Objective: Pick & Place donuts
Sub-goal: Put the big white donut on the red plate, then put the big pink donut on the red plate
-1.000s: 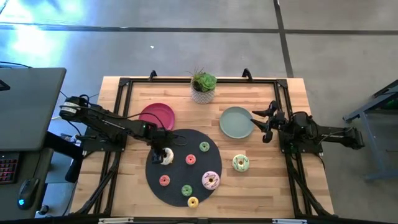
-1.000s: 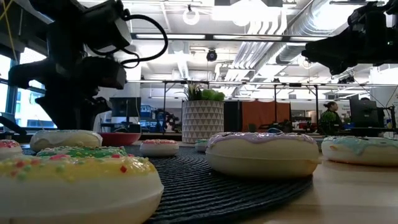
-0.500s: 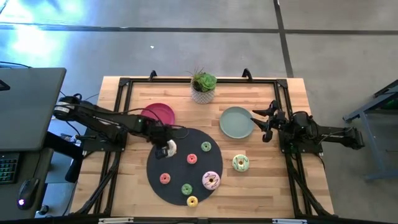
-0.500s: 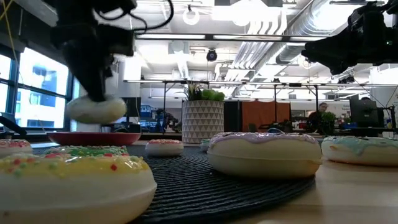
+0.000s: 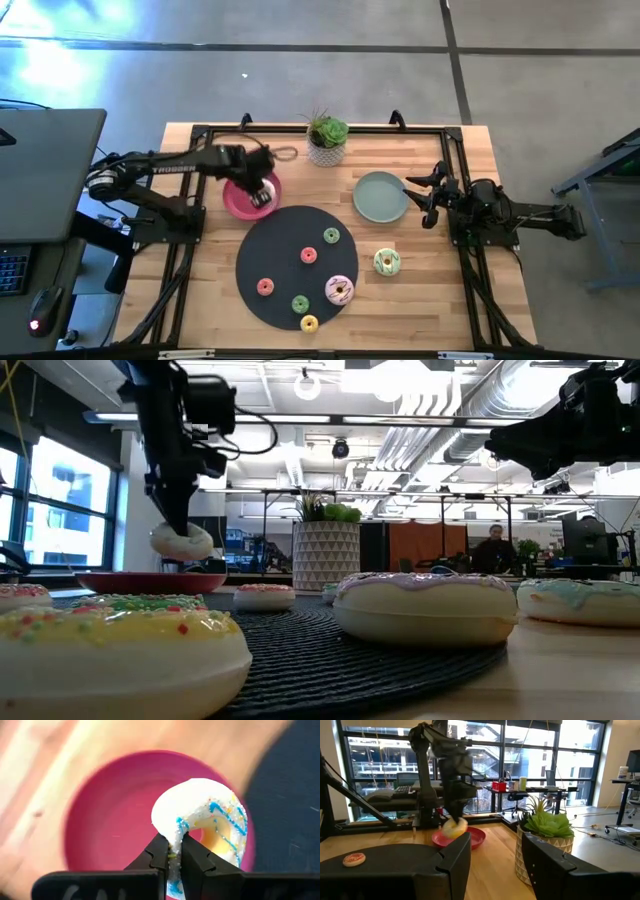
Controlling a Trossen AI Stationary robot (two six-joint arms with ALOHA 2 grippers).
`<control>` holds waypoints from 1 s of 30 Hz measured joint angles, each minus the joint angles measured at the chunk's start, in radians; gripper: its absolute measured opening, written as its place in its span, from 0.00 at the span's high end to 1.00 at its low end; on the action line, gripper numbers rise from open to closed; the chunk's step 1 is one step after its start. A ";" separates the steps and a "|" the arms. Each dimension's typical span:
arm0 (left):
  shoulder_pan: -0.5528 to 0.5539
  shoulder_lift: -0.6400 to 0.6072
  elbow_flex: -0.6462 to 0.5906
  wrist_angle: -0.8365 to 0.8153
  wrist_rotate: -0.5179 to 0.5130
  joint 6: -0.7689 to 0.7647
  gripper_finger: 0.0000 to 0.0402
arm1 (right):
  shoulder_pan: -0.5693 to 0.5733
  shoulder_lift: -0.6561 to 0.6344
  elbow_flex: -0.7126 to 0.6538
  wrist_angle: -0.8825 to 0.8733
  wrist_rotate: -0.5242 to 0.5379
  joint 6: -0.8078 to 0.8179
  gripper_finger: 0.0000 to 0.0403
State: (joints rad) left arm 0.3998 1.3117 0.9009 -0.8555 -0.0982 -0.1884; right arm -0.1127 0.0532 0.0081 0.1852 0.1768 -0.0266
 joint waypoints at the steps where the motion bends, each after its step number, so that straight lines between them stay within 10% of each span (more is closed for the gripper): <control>1: 0.036 0.000 0.000 0.001 0.016 0.016 0.95 | 0.000 0.000 0.000 0.000 0.000 0.000 0.59; 14: 0.203 0.095 -0.001 0.053 0.122 0.098 0.93 | 0.000 0.000 0.000 0.001 -0.003 0.000 0.59; 30: 0.202 0.161 -0.001 0.089 -0.080 0.168 0.53 | 0.000 0.000 0.000 0.003 -0.008 0.000 0.59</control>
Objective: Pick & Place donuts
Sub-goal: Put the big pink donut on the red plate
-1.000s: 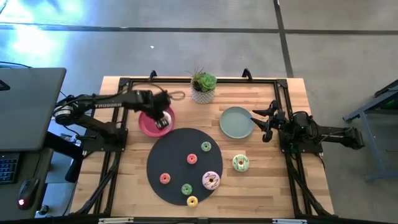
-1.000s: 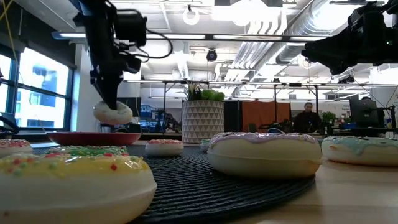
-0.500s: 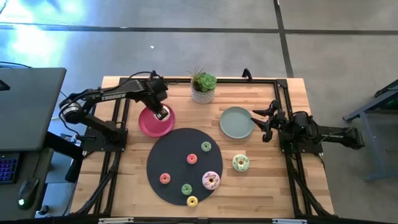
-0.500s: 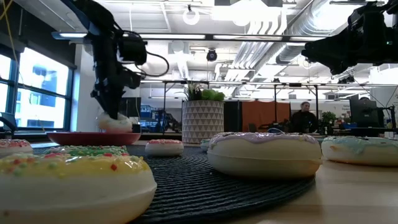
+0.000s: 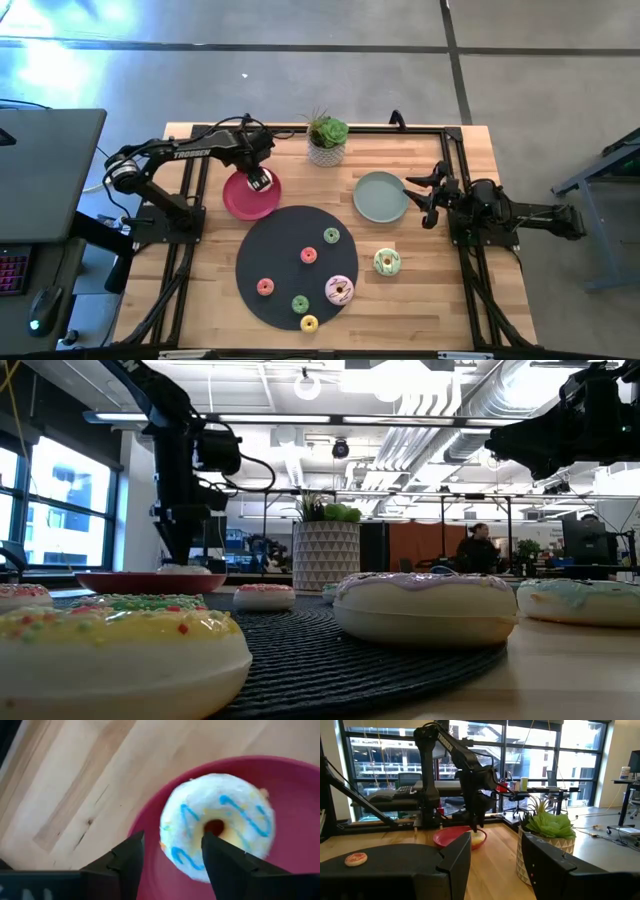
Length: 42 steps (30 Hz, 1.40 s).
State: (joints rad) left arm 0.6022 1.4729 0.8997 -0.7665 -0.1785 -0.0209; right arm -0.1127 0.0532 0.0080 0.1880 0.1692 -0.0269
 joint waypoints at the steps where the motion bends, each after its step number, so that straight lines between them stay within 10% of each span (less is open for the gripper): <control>1: 0.000 -0.010 0.001 -0.004 -0.001 0.005 0.53 | 0.000 0.000 0.000 0.004 0.000 0.000 0.59; 13: -0.037 -0.177 0.182 -0.172 0.181 0.026 0.53 | 0.000 0.084 0.010 0.227 -0.102 0.029 0.59; 25: -0.205 -0.551 0.008 0.184 0.506 -0.011 0.53 | 0.089 0.700 0.285 0.220 -0.222 0.059 0.59; 37: -0.494 -0.538 -0.288 0.631 0.475 -0.146 0.53 | 0.326 1.161 0.727 -0.320 -0.175 0.069 0.59; 42: -0.588 -0.475 -0.289 0.665 0.367 -0.143 0.53 | 0.377 1.348 0.783 -0.245 -0.259 0.156 0.59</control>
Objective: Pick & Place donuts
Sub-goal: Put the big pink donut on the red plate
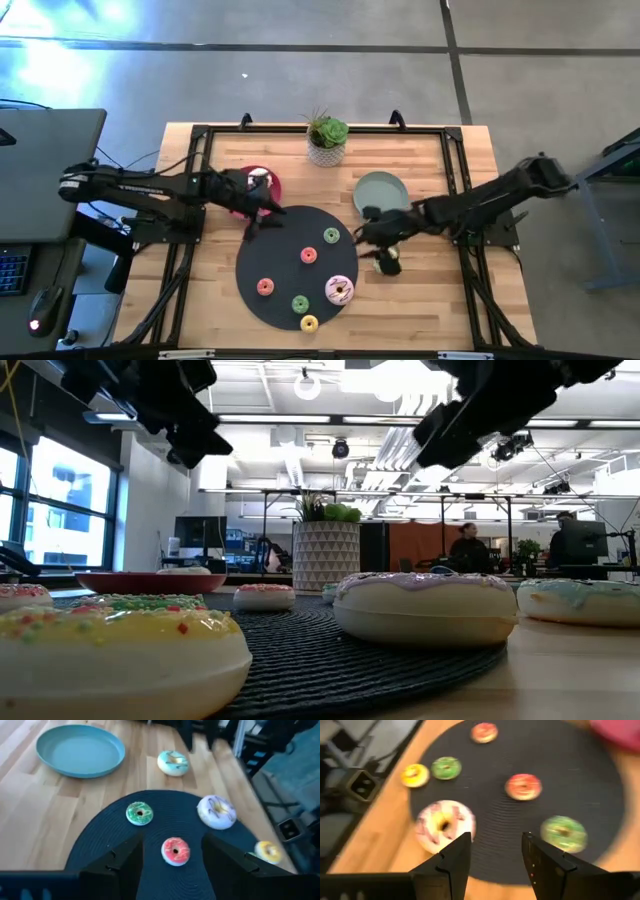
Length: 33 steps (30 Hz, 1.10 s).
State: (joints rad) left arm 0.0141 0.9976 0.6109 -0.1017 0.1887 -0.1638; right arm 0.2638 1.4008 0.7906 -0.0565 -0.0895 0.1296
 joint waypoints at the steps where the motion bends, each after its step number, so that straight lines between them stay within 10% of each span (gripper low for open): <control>1: -0.013 0.009 0.000 0.001 -0.023 0.002 0.53 | 0.009 0.044 0.005 0.038 -0.008 0.027 0.59; 24: -0.047 0.021 0.000 -0.010 -0.060 -0.025 0.53 | 0.094 0.529 0.140 0.255 0.009 0.145 0.60; 33: -0.047 0.020 0.018 -0.015 -0.038 -0.086 0.53 | 0.088 0.491 0.136 0.291 -0.071 0.139 0.83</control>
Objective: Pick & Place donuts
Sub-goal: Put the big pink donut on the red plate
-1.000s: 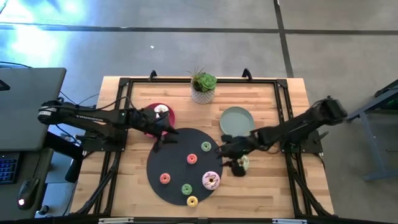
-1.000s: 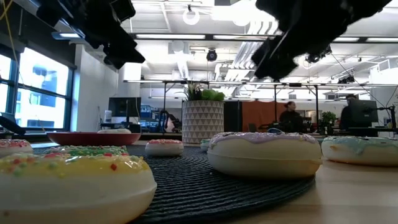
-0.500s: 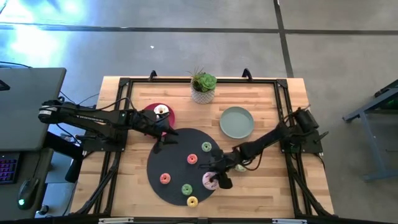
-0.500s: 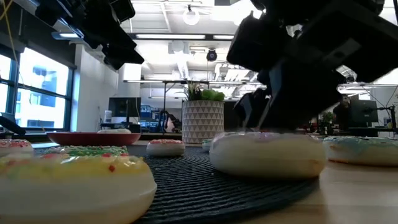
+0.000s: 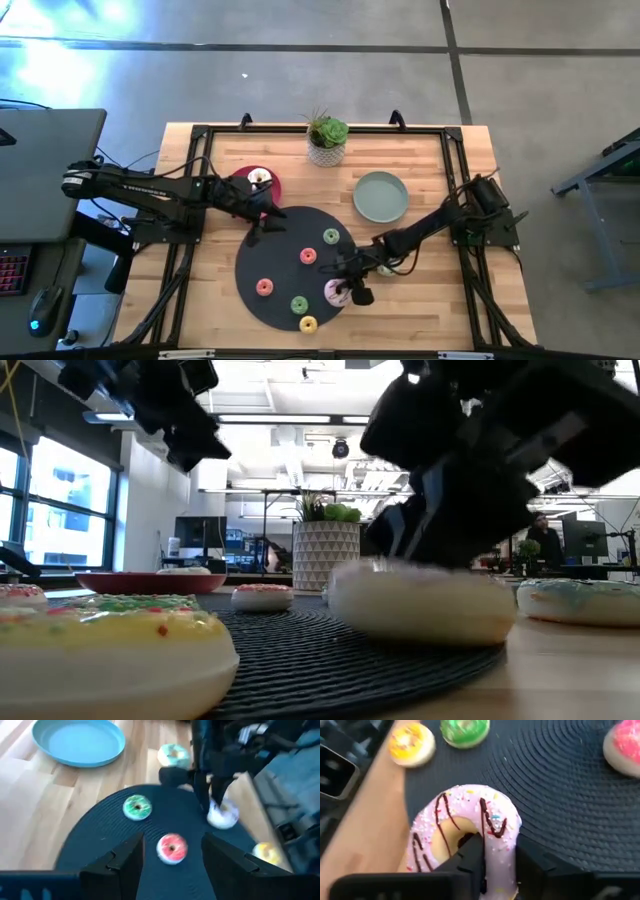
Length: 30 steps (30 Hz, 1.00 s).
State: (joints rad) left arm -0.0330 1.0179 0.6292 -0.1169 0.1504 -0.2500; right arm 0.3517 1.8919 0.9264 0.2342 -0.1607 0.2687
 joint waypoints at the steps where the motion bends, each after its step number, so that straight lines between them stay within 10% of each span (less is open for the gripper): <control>1: 0.000 -0.008 0.013 -0.002 0.005 -0.024 0.53 | -0.004 -0.010 0.000 0.009 -0.011 0.000 0.87; 7: 0.000 -0.064 0.181 -0.196 -0.037 0.022 0.53 | -0.047 -0.080 0.000 0.146 0.181 -0.097 0.97; 11: 0.000 -0.101 0.331 -0.410 -0.244 0.108 0.53 | -0.115 -0.076 0.002 0.433 0.468 -0.296 0.95; 15: 0.000 -0.113 0.446 -0.541 -0.433 0.143 0.53 | -0.234 -0.022 0.064 0.608 0.491 -0.291 0.97; 30: 0.000 -0.117 0.526 -0.599 -0.494 0.141 0.53 | -0.448 0.461 0.782 -0.022 0.380 -0.224 0.96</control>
State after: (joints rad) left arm -0.0331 0.9004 1.1553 -0.7156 -0.3432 -0.1089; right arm -0.0966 2.3525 1.7088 0.2125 0.2191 0.0451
